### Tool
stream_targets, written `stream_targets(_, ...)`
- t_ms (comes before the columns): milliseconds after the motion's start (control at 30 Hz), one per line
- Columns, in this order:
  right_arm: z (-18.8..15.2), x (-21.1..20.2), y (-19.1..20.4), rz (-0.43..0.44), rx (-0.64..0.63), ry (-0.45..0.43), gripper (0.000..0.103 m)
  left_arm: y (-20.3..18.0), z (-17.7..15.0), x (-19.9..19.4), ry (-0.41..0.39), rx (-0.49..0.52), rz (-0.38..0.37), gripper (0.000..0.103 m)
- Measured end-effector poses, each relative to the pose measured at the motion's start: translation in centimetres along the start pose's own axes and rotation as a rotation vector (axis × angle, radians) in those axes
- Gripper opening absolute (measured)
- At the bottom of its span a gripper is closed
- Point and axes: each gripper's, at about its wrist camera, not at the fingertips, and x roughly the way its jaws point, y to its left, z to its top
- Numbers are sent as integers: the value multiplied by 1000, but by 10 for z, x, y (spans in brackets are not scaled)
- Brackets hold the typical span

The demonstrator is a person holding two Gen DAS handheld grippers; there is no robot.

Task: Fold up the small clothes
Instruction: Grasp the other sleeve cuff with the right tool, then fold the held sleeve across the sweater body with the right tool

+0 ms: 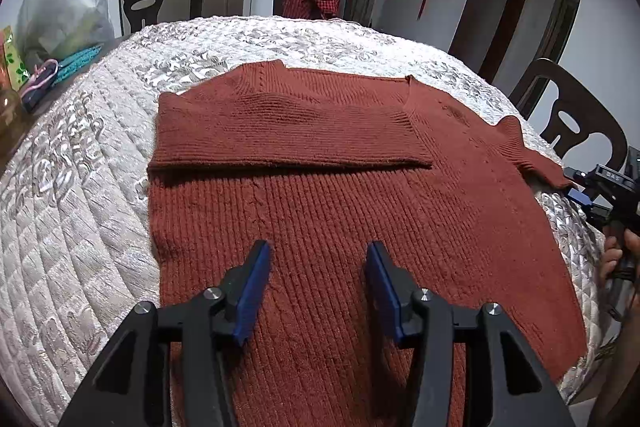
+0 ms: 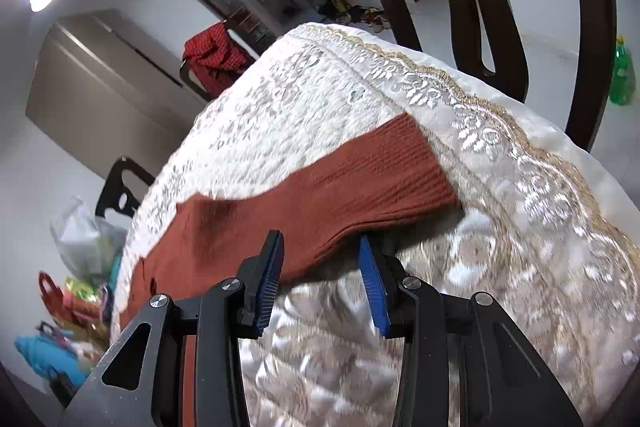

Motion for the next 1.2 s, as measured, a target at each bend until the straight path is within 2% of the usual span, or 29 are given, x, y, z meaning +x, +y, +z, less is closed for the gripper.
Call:
stream_targets(67,5,2,-1,-3,-2,-9,39,-2,-1,-1,-1,3,-2,55)
stream_targets(133,11,5,-1,-17,-9,-13,34,-3,-2,-2,-3,6,-2,56)
stream_targets(200,14,8,2,-35,-31,-3,11,-3,-2,-2,-5,5,-8,57)
stream_targets(300,17,10,18,-14,-79,4,7,-1,-1,-1,-7,0,-17,58)
stream_targets(433,14,-1,74,87,-221,-30,6,0,-1,-1,-8,-2,-21,59)
stream_targets(533,4,4,118,161,-324,-8,6,0,-1,-1,-9,-3,-25,59)
stream_targets(633,-23,21,167,241,-440,62,6,2,-1,-2,-11,-8,-34,60)
stream_targets(733,-55,45,196,283,-526,159,6,3,-2,-3,-13,-16,-45,60)
stream_targets(833,-87,76,208,293,-586,293,7,5,-2,-3,-14,-24,-56,60)
stream_targets(900,-100,89,207,267,-608,350,8,6,-1,-4,-14,-28,-65,60)
stream_targets(967,-108,90,201,248,-640,358,11,6,1,-6,-10,-28,-75,60)
stream_targets(1100,-107,64,190,296,-658,336,23,3,16,-18,-31,-19,-129,60)
stream_targets(1200,-104,48,185,304,-676,299,23,-9,37,-30,-72,20,-159,60)
